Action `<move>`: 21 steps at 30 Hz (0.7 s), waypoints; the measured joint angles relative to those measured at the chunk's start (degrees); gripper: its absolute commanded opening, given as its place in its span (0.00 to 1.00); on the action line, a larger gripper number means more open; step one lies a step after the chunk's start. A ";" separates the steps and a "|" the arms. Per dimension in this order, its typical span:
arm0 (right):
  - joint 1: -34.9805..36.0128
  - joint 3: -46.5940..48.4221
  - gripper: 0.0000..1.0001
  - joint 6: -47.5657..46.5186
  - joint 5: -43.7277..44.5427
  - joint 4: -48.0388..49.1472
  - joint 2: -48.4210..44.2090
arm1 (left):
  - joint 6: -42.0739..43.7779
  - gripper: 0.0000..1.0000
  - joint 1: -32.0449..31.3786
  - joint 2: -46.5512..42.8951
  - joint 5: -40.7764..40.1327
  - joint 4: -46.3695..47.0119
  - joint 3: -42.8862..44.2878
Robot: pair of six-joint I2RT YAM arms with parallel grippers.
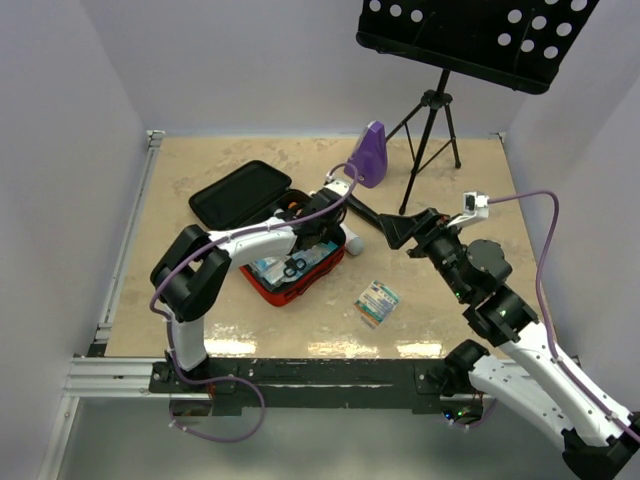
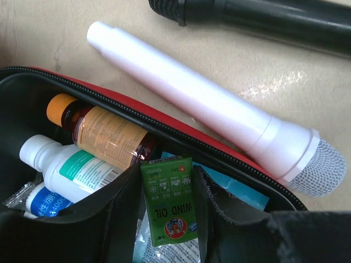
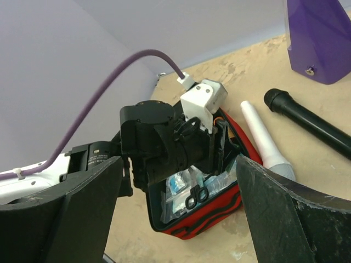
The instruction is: Organize the medicine kit
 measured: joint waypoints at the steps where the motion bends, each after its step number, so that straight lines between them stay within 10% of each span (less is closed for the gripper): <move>1: 0.00 0.00 0.89 -0.26 0.04 0.07 0.07 | 1.33 0.47 0.00 0.20 0.09 -0.35 0.00; 16: 0.00 0.00 0.88 -0.83 0.02 0.20 0.63 | 8.44 0.73 0.00 0.00 2.34 -4.04 2.25; 21: 0.00 0.00 0.85 -1.84 0.15 1.27 2.95 | 3.74 0.81 0.00 -12.68 -0.66 -5.55 -2.73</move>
